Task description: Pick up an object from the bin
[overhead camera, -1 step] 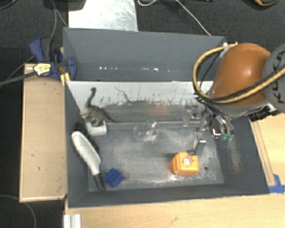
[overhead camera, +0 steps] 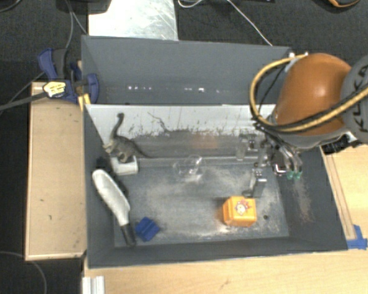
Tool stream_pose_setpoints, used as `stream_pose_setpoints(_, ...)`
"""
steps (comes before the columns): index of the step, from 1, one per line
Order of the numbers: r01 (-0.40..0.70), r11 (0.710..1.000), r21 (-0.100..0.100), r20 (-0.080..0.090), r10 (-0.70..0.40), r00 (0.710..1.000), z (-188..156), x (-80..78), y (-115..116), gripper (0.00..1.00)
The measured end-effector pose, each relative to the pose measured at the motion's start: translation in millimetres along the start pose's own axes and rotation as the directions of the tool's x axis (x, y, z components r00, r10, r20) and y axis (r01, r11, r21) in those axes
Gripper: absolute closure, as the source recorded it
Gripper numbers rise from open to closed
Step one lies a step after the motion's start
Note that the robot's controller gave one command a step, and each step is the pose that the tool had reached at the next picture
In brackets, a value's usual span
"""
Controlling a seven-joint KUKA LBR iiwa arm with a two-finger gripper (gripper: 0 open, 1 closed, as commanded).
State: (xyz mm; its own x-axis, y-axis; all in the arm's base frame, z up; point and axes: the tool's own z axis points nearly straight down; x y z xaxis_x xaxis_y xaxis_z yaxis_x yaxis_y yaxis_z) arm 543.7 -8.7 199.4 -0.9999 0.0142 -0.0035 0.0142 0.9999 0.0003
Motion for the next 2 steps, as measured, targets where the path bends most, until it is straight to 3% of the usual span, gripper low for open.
stream_pose_setpoints(1, 0.119, 0.993, -0.002, -0.007, -0.119, 0.993, 132.0, 63.8, -7.0, 0.0)
stream_pose_setpoints(2, 0.01, 1.0, 0.0, 0.002, -0.01, 1.0, 78.7, 66.2, -14.9, 0.0)
